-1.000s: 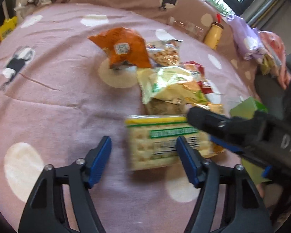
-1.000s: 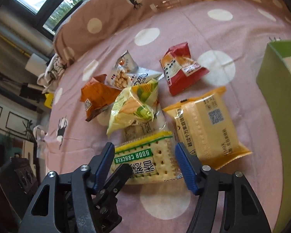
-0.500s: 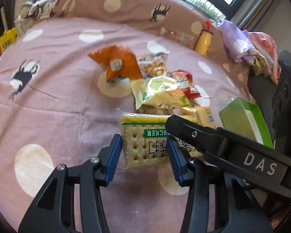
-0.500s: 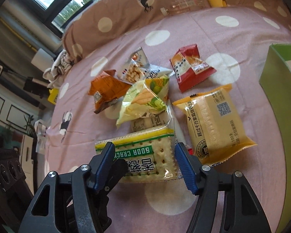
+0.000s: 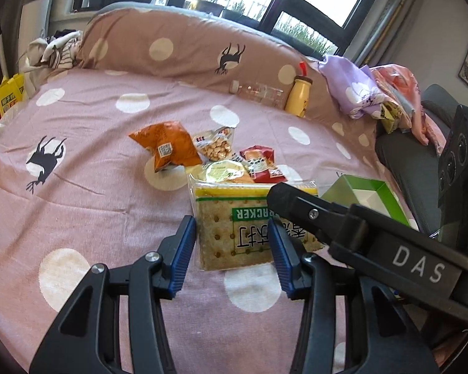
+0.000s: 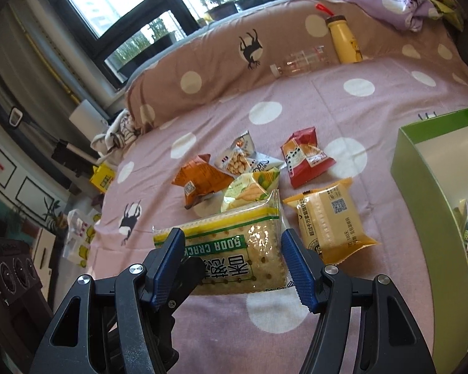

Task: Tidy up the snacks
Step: 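Lift the cracker pack into the green box and release it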

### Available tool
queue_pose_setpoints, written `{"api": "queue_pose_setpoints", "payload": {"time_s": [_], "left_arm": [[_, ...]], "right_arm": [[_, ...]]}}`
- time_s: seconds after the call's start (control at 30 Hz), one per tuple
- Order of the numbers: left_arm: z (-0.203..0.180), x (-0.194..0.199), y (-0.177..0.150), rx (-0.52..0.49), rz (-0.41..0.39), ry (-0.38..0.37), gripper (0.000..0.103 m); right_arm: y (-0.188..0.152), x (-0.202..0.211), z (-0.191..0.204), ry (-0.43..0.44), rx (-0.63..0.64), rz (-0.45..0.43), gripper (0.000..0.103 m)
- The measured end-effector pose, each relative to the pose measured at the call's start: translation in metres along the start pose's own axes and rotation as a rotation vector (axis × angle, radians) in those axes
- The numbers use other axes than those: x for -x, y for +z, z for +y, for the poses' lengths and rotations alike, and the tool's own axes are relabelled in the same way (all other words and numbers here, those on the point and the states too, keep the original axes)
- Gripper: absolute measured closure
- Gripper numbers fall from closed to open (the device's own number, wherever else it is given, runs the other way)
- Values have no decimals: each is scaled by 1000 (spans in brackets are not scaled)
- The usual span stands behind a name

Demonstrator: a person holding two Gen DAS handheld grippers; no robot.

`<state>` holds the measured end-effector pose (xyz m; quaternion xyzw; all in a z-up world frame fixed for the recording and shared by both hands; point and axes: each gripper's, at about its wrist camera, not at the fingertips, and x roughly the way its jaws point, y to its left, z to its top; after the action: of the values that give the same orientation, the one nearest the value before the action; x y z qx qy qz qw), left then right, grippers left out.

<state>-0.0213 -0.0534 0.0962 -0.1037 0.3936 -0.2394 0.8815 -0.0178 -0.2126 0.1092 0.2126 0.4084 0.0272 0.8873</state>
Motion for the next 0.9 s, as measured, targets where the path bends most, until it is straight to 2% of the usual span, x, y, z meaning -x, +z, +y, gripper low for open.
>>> {"api": "queue_pose_setpoints", "payload": {"time_s": [0.57, 0.9], "left_arm": [[-15, 20, 0, -22, -49, -14, 58], [-17, 25, 0, -32, -65, -24, 58]], "right_arm": [[-4, 27, 8, -1, 50, -96, 36], [-5, 35, 9, 0, 59, -121, 36]]}}
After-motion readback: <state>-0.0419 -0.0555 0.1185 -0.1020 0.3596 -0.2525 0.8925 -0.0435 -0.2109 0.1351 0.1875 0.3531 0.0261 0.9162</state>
